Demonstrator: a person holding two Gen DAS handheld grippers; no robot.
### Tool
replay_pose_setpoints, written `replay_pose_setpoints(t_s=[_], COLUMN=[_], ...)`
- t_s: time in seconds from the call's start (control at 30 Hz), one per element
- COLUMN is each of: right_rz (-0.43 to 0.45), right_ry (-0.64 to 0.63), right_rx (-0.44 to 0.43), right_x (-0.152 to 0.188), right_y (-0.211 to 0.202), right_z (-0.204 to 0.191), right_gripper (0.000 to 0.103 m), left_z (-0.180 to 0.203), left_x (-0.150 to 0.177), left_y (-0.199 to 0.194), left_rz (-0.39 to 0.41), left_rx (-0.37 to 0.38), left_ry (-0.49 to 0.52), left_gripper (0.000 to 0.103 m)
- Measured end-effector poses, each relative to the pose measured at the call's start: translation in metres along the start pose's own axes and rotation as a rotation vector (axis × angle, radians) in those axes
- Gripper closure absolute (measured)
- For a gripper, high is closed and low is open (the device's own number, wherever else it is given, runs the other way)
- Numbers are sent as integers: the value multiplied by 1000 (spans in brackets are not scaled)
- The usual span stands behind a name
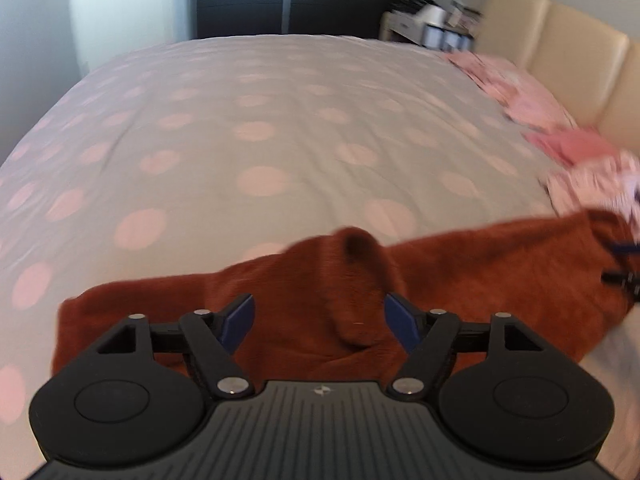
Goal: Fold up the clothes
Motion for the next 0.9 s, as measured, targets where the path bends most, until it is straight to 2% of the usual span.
replay_pose_setpoints(t_s=[0.1, 0.3, 0.33, 0.37, 0.43, 0.47, 0.53, 0.57, 0.67, 0.9], right_rz=[5, 8, 8, 7, 6, 5, 3, 2, -5, -18], right_ry=[9, 6, 6, 6, 7, 7, 4, 3, 2, -5], right_rx=[-10, -27, -28, -30, -31, -31, -30, -30, -22, -21], right_x=[0, 0, 0, 1, 0, 0, 0, 0, 1, 2], right_y=[-3, -6, -6, -5, -4, -4, -4, -3, -1, 6], right_z=[1, 1, 1, 2, 2, 2, 2, 2, 2, -2], right_gripper=[32, 32, 31, 31, 31, 31, 31, 31, 31, 31], left_z=[22, 33, 33, 31, 25, 22, 17, 12, -11, -98], left_x=[9, 18, 20, 20, 20, 19, 14, 10, -6, -24], left_y=[23, 54, 58, 61, 63, 63, 56, 51, 26, -36], left_rz=[-27, -101, -113, -120, -136, -139, -135, -130, -84, -25], left_rx=[-31, -58, -54, -38, 6, 18, 36, 46, 50, -48], left_ry=[61, 73, 62, 42, -19, -37, -51, -62, -118, -247], left_gripper=[30, 30, 36, 47, 59, 69, 81, 84, 87, 89])
Point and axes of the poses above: each gripper's, at about its wrist camera, not at the fingertips, and y roughly the way its jaws point, z to its right, x to its underside, the point moved 10 cm from there along y, roughly the way its jaws point, and after that the axes turned 1 degree about y, right-handed, at the moved point
